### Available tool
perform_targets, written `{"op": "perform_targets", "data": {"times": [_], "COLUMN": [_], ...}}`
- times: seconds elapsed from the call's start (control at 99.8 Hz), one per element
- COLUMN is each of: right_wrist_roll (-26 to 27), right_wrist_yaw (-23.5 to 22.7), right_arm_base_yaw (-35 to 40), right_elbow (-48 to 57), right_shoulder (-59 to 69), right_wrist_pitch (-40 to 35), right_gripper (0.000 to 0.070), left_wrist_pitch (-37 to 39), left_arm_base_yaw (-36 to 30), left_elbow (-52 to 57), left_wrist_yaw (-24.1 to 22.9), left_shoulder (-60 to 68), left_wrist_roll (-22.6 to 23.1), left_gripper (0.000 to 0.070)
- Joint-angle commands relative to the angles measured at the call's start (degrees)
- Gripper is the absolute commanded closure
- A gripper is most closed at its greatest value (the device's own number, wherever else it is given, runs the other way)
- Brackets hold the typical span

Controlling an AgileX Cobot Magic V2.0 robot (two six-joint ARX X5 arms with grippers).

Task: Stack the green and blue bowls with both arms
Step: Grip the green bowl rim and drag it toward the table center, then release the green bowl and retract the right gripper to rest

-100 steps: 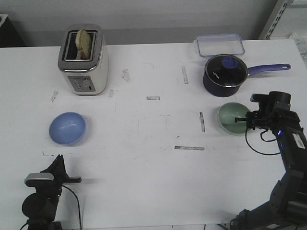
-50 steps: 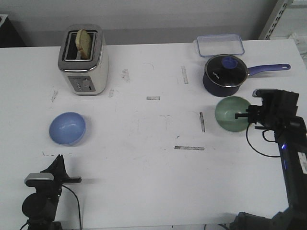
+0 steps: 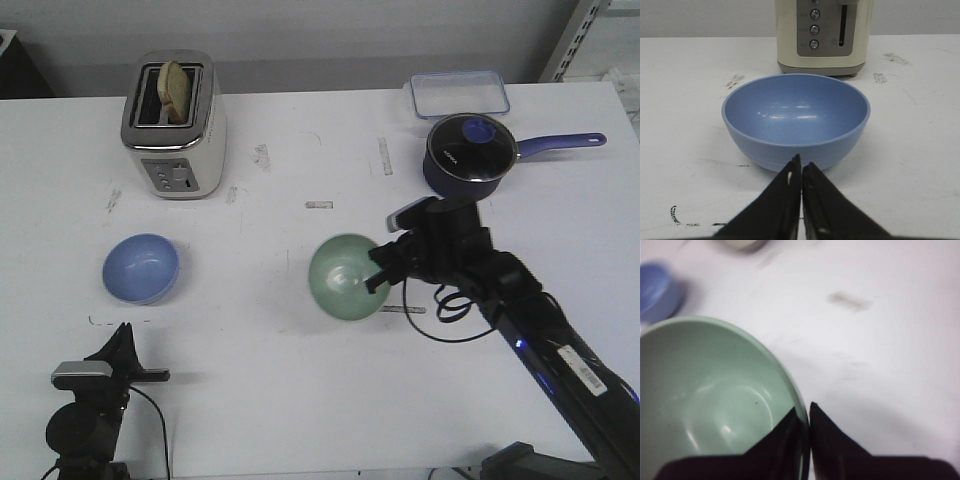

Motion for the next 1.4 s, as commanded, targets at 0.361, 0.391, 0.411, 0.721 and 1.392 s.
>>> {"op": "perform_targets", "data": {"times": [0.361, 0.391, 0.411, 0.721, 1.392], "right_wrist_roll": [-0.6, -0.5, -0.5, -1.6, -1.6], "right_wrist_yaw": [5.4, 5.4, 5.4, 5.4, 8.2], "right_arm_base_yaw": [14.9, 15.0, 15.0, 15.0, 10.8], "right_elbow": [1.0, 1.0, 1.0, 0.9, 11.2], "right_shoulder": [16.6, 17.3, 17.7, 19.2, 10.4], "right_wrist_pitch": [0.3, 0.4, 0.4, 0.6, 0.0], "right_gripper": [0.07, 0.07, 0.07, 0.0688, 0.0384], "left_wrist_pitch": [0.6, 0.6, 0.6, 0.6, 0.6], "left_arm_base_yaw": [0.1, 0.1, 0.1, 0.1, 0.1], "left_elbow": [-1.2, -1.2, -1.2, -1.2, -1.2], "left_wrist_yaw": [0.1, 0.1, 0.1, 0.1, 0.1], "left_shoulder": [-0.1, -0.1, -0.1, -0.1, -0.1], "left_wrist_roll": [-0.1, -0.1, -0.1, -0.1, -0.1], "left_gripper": [0.0697, 0.0697, 0.0697, 0.0697, 0.0697]}}
